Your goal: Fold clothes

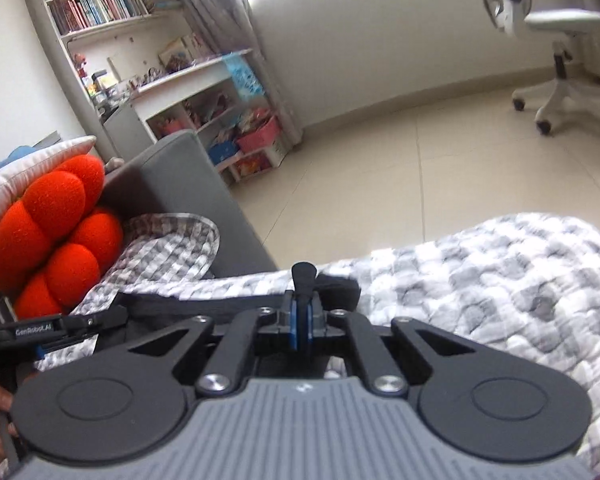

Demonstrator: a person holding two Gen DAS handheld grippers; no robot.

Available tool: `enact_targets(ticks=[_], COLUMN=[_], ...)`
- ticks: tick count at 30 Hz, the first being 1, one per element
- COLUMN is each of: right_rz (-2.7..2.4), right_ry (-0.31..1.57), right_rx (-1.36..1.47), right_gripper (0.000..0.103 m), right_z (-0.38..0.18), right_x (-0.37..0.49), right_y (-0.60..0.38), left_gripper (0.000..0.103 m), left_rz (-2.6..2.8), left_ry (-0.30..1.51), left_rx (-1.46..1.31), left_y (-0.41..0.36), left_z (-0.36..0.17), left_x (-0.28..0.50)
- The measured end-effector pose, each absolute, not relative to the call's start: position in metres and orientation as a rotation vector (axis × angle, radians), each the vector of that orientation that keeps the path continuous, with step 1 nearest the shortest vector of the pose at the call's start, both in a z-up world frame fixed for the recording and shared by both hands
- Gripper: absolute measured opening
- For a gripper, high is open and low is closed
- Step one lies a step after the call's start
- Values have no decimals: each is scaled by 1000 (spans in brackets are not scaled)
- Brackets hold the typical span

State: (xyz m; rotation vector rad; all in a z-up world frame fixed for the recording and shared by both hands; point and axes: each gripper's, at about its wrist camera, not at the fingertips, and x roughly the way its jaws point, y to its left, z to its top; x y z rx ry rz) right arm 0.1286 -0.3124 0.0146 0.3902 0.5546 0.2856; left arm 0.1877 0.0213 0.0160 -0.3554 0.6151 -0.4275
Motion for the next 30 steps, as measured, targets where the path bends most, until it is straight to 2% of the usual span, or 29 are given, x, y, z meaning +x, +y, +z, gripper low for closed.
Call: enact_targets(ticks=[1,3,7,9,14,18,23,28,29,30], right_rz=[274,244,210,248,384,434,433,419,424,405], right_ry=[546,565,558,519,593,713,701,771,770,782], right_rx=[395,369,327,412,435,507,635,690,716,721], right_gripper=[5,10,22,60,60,60,60,60,59,46], right_z=[16,15,24,34,45,26,17,6,6,6], right_x=[129,133,120,92,19,-43,-93,-89,-88,-85], right_y=[-313,-312,-313,-328,-340,-349,-359,-343,-343,-340], left_gripper=[12,28,36,39,41,41,41,41,41,37], left_rz=[-413,-392,-320,-311,-389,-388,-416,-399,-404,-403], left_ry=[619,636,611,612,682,703,699,768,759,760], left_rx=[-343,-338,-301,-300,-354,-396,-407,-462,-479,-472], left_y=[20,20,37,48,64,68,61,55,55,53], left_z=[17,19,35,42,42,35,25,8,7,7], left_x=[187,189,160,131,32,-27,-53,-51,-50,-49])
